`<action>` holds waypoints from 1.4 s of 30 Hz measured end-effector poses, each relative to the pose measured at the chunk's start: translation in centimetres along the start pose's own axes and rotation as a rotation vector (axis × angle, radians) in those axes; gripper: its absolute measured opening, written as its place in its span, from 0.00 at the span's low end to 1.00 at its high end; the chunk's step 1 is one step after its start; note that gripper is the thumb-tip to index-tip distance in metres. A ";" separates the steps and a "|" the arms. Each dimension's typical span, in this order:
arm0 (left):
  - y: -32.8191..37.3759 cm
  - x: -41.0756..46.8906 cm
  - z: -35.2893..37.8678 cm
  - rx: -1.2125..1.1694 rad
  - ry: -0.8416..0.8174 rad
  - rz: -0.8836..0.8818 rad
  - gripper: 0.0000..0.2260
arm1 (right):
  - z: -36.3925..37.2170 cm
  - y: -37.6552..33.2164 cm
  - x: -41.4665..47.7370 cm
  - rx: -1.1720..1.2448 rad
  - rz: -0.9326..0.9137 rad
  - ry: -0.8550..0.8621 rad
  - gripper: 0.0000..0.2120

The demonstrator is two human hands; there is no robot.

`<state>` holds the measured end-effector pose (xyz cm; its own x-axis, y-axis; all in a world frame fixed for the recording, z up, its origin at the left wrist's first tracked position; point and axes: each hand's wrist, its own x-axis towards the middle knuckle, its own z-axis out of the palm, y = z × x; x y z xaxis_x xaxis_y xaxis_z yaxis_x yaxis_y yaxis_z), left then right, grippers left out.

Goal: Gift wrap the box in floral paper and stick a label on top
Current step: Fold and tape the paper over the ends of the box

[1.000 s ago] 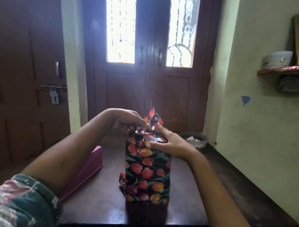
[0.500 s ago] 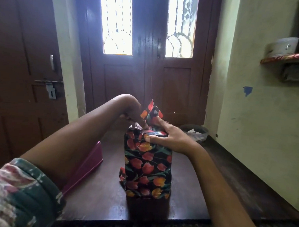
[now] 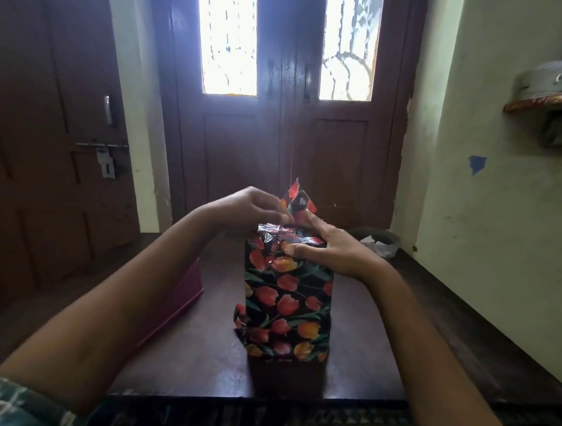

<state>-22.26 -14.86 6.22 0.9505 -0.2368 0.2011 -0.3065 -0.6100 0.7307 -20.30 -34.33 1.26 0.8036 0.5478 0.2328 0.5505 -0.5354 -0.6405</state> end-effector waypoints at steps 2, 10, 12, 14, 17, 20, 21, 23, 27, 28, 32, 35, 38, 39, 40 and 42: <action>-0.4 0.3 0.2 0.180 -0.030 -0.017 0.07 | -0.2 0.0 -0.1 -0.021 -0.001 -0.016 0.47; -1.2 -4.7 -2.0 -0.133 -0.026 0.203 0.12 | -0.4 -0.5 -0.4 0.425 0.039 -0.035 0.25; -0.9 -5.2 -1.2 -0.111 -0.126 0.266 0.18 | -0.4 -0.8 -0.3 0.436 0.053 -0.029 0.23; -0.7 -4.9 -0.1 -0.081 -0.067 0.300 0.21 | -0.4 -0.8 0.2 0.388 0.032 0.008 0.29; -0.1 -4.2 1.1 -0.100 0.157 0.323 0.19 | -0.7 -1.1 0.2 0.415 0.024 0.147 0.32; 0.5 -4.0 1.5 -0.101 0.296 0.314 0.13 | -1.0 -0.9 0.2 0.570 0.017 0.301 0.26; 0.8 -4.0 1.6 -0.102 0.319 0.314 0.12 | -1.1 -1.0 0.1 0.616 0.016 0.323 0.21; 1.1 -4.1 1.8 -0.136 0.360 0.302 0.12 | -1.1 -1.2 0.0 0.698 -0.003 0.391 0.11; 1.4 -4.2 1.8 -0.137 0.405 0.296 0.18 | -0.8 -1.4 -0.1 0.600 -0.087 0.702 0.07; 1.4 -4.1 1.8 -0.124 0.412 0.300 0.19 | -0.6 -1.4 -0.1 0.467 -0.114 0.797 0.08; 0.9 -3.9 1.8 -0.057 0.480 0.293 0.17 | 0.2 -1.7 -1.4 0.307 -0.186 1.196 0.11; 0.6 -4.0 1.9 -0.058 0.497 0.290 0.17 | 0.9 -1.9 -2.6 0.238 -0.267 1.119 0.08; 0.8 -4.1 2.0 -0.061 0.468 0.327 0.18 | 2.7 -1.9 -3.2 -0.019 -0.322 0.902 0.11; 0.9 -4.2 2.0 -0.057 0.458 0.335 0.18 | 3.2 -1.8 -3.1 -0.069 -0.307 0.868 0.15; 1.0 -4.2 2.0 -0.062 0.447 0.338 0.19 | 3.5 -1.8 -2.9 -0.091 -0.294 0.862 0.17; 1.0 -4.4 1.9 -0.067 0.430 0.331 0.19 | 3.7 -2.0 -2.6 -0.064 -0.294 0.872 0.16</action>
<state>-26.84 -15.89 4.84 0.7429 -0.0688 0.6659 -0.6025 -0.5021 0.6203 -24.33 -32.33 -0.82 0.5008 0.0028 0.8656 0.7505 -0.4997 -0.4326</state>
